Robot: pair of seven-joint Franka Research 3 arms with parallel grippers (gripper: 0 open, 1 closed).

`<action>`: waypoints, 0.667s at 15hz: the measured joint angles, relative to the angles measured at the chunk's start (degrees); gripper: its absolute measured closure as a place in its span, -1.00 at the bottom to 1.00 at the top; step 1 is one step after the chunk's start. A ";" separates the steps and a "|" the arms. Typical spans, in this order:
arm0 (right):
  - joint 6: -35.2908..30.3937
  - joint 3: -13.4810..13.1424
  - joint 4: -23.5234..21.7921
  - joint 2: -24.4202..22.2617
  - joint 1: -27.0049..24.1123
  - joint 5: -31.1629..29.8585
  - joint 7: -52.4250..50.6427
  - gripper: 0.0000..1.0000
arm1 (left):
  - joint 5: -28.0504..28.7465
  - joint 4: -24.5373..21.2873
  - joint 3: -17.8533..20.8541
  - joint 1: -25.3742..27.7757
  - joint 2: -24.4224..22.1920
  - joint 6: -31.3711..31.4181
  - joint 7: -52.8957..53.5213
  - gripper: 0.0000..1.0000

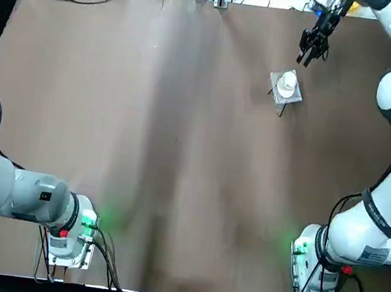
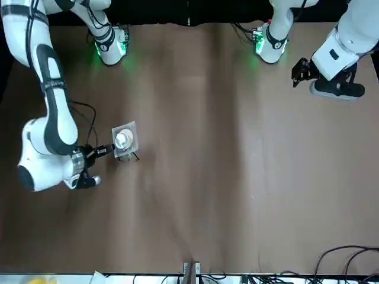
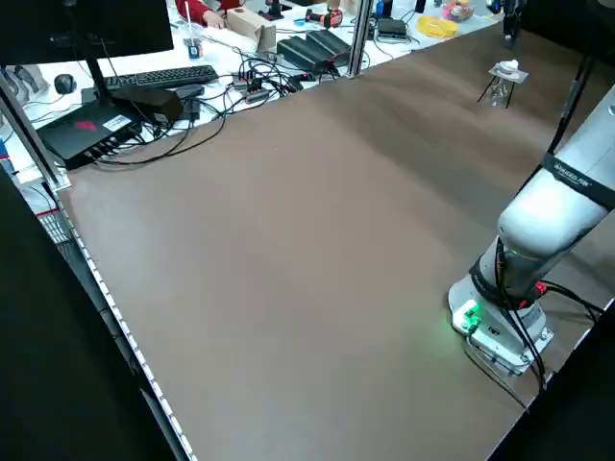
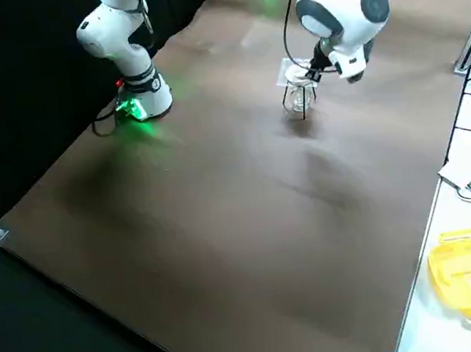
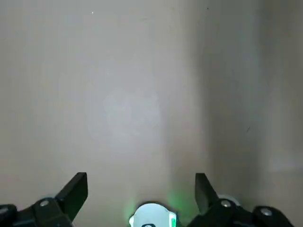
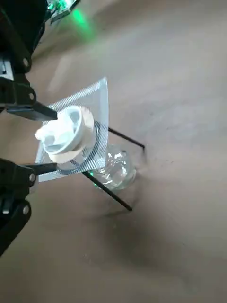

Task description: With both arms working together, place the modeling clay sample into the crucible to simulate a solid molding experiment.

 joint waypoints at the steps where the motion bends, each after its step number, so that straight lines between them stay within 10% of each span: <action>1: -0.02 -0.54 0.67 -1.32 -0.02 -0.02 0.03 0.12 | 0.03 0.01 0.00 0.01 -0.08 -0.48 0.00 -1.00; 10: -1.07 -3.75 1.81 -18.37 -0.05 -12.44 1.41 -0.49 | 0.06 0.06 -1.26 0.01 -0.25 -1.05 -0.11 -1.00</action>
